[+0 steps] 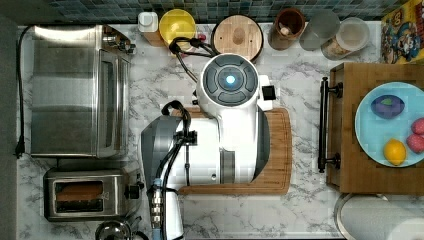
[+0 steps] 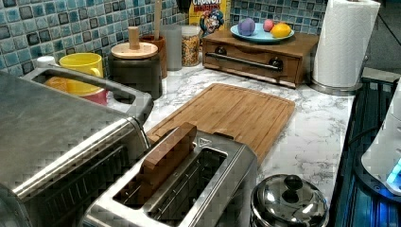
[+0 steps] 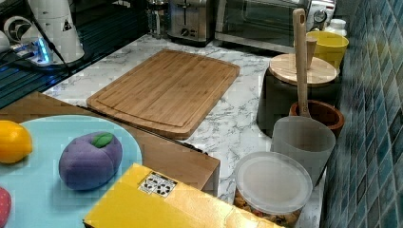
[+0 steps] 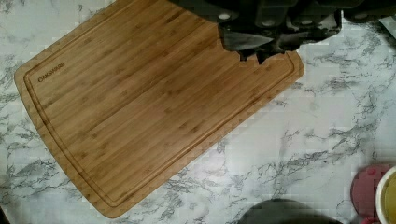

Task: Turn on the toaster.

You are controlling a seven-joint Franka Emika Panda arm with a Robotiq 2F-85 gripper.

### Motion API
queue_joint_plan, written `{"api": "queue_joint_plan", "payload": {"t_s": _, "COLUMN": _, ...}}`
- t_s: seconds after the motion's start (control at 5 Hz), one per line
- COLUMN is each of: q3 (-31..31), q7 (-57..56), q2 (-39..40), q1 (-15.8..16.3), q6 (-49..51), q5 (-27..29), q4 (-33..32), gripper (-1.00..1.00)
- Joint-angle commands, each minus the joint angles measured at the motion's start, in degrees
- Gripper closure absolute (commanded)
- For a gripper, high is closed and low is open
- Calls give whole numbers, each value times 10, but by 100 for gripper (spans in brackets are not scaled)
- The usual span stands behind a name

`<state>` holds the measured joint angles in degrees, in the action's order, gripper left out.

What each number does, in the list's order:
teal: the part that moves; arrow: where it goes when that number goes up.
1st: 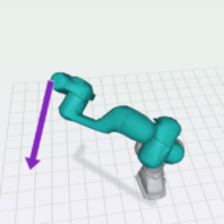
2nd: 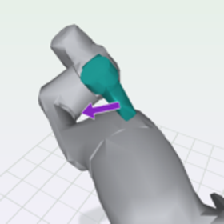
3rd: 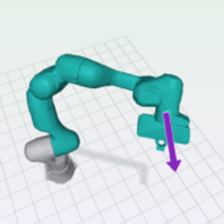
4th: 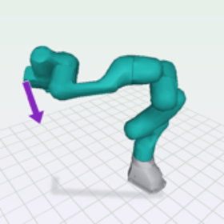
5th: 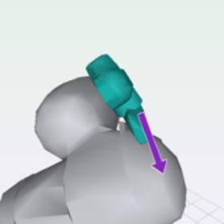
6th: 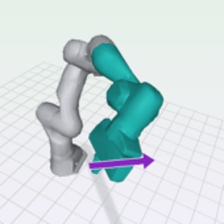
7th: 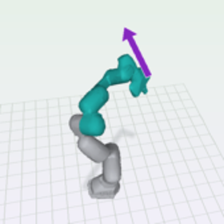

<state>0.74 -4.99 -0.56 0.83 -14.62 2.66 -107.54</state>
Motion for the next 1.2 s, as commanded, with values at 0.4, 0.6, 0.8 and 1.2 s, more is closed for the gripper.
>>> {"api": "queue_joint_plan", "payload": {"t_s": 0.4, "q3": 5, "q7": -44, "q2": -23, "q1": 8, "q6": -33, "q5": 9, "q4": -51, "gripper": 100}}
{"api": "queue_joint_plan", "payload": {"t_s": 0.6, "q3": 20, "q7": -104, "q2": -44, "q1": 23, "q6": -64, "q5": 55, "q4": -115, "gripper": 100}}
{"api": "queue_joint_plan", "payload": {"t_s": 0.8, "q3": 36, "q7": -132, "q2": -68, "q1": 46, "q6": -103, "q5": 73, "q4": -168, "gripper": 100}}
{"api": "queue_joint_plan", "payload": {"t_s": 1.2, "q3": 60, "q7": -170, "q2": -100, "q1": 92, "q6": -133, "q5": 86, "q4": -235, "gripper": 100}}
